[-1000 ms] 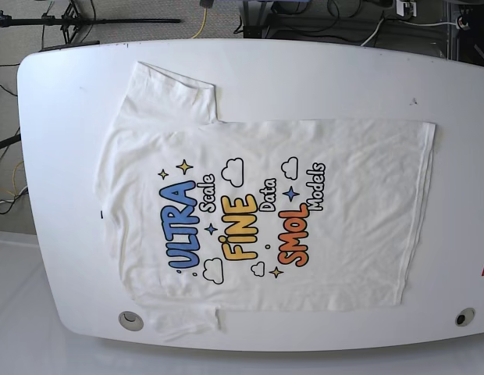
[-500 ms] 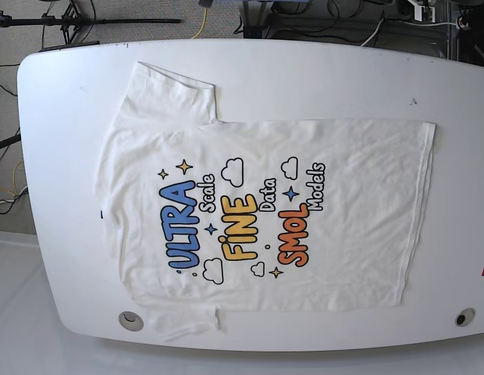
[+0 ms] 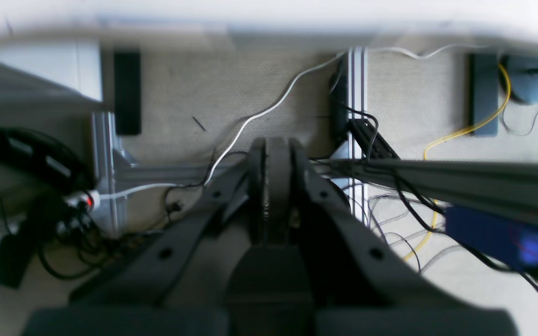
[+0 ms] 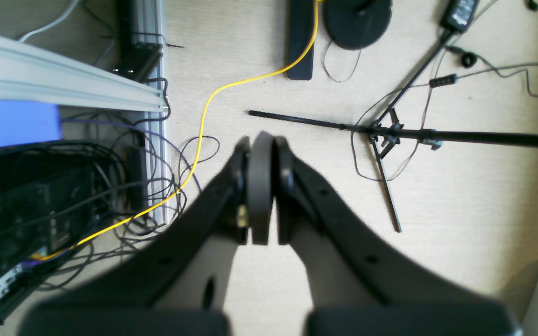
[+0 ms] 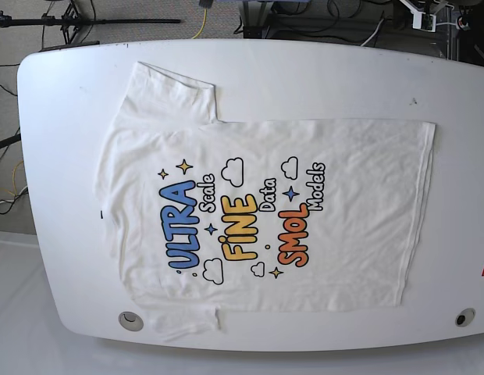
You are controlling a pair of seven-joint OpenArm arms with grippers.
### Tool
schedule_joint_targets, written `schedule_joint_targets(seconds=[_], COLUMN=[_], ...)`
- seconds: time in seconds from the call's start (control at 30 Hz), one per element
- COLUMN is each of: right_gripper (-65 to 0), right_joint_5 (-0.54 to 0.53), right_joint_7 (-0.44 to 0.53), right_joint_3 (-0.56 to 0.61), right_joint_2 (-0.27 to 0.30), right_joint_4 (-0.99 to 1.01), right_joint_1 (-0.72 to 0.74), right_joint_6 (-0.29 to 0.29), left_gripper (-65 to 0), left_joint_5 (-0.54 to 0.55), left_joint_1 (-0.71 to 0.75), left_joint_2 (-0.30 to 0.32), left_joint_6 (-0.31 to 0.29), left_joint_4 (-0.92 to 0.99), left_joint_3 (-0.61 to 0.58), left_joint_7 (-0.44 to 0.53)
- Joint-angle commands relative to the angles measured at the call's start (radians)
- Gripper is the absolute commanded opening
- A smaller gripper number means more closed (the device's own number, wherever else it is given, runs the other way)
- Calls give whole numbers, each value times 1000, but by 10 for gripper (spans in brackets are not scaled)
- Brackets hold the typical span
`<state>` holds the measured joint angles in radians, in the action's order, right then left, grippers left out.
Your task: Fold the T-shirt properly
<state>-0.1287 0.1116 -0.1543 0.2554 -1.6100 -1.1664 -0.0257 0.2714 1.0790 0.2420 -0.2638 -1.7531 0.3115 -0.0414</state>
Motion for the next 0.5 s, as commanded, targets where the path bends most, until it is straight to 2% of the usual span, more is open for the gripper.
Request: schedule_joint_targets(seconds=[0.0,0.13,0.2,0.47], right_gripper=[-647,-646,-646,-646], right_joint_5=[-13,-33,-29,-35], right_joint_7=[-2,-29,-65,-133], right_joint_3=[-13,-28,-27,-48], right_joint_2=[22,46,78,99], right_joint_4=[-60,-123,-184,-298], right_joint_1=[-41,-64,-96,-116], right_joint_6=[5,4,-1,-5], left_gripper=[-650,-650,-650,-650], left_joint_5=[3,5,-2,-5], left_joint_1=[38,65,95,107], left_joint_2=[11,16,17,19], left_joint_6=[0,6,10,15], left_joint_4=[-45,-89,-133,-197], left_joint_3=[11,18,33,59], left_joint_7=[1,-9,-7,-36])
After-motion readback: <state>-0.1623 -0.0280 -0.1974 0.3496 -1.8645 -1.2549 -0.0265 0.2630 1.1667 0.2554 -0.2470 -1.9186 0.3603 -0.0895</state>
